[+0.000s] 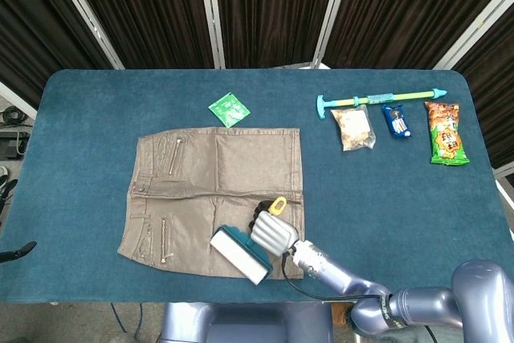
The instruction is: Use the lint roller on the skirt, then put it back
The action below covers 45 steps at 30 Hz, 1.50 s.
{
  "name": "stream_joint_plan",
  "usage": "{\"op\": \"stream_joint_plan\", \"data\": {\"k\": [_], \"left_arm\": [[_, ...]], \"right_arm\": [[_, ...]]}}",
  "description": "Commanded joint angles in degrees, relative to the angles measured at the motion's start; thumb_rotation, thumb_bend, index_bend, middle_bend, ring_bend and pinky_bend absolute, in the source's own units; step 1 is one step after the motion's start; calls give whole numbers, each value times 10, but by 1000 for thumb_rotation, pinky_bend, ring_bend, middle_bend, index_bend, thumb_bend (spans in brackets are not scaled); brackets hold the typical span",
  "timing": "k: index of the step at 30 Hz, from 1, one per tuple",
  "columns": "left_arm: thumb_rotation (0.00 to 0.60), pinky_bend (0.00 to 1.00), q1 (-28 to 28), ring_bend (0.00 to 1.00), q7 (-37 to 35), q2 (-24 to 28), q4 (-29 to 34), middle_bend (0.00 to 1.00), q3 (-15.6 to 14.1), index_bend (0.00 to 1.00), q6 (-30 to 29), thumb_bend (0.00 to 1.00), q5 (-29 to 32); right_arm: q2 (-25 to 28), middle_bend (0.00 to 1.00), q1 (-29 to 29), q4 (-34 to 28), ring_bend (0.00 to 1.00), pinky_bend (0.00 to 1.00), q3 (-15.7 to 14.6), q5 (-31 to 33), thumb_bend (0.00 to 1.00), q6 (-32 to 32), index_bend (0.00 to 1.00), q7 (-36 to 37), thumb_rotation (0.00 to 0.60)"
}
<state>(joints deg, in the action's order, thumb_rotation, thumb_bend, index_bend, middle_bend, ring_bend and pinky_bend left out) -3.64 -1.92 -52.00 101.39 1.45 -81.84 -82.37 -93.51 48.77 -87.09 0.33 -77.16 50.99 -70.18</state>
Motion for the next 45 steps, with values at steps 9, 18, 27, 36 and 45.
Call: {"op": "stream_joint_plan", "data": {"k": [9,18,27,36,45], "left_arm": [[600,0,-3,0,10,-4,2,0,0,0,5,0,2],[600,0,-5,0,19,-6,8,0,-1,0,7,0,2],[600,0,-4,0,17,-5,7,0,-1,0,6,0,2],[600,0,-5,0,18,-7,5,0,-1,0,7,0,5],[600,0,-4,0,23,-10,3,0,-2,0,6,0,6]], "right_arm": [[36,539,-27,90,418,460,2,44,930,19,434,42,600],[52,539,-39,115,419,460,-6,42,930,24,435,78,600],[40,541,-32,73,422,463,-15,20,930,27,437,55,600],[5,541,-18,9,423,464,-23,2,930,22,437,-9,600],[-16,541,-15,2,425,465,-15,21,930,25,437,-39,600]]}}
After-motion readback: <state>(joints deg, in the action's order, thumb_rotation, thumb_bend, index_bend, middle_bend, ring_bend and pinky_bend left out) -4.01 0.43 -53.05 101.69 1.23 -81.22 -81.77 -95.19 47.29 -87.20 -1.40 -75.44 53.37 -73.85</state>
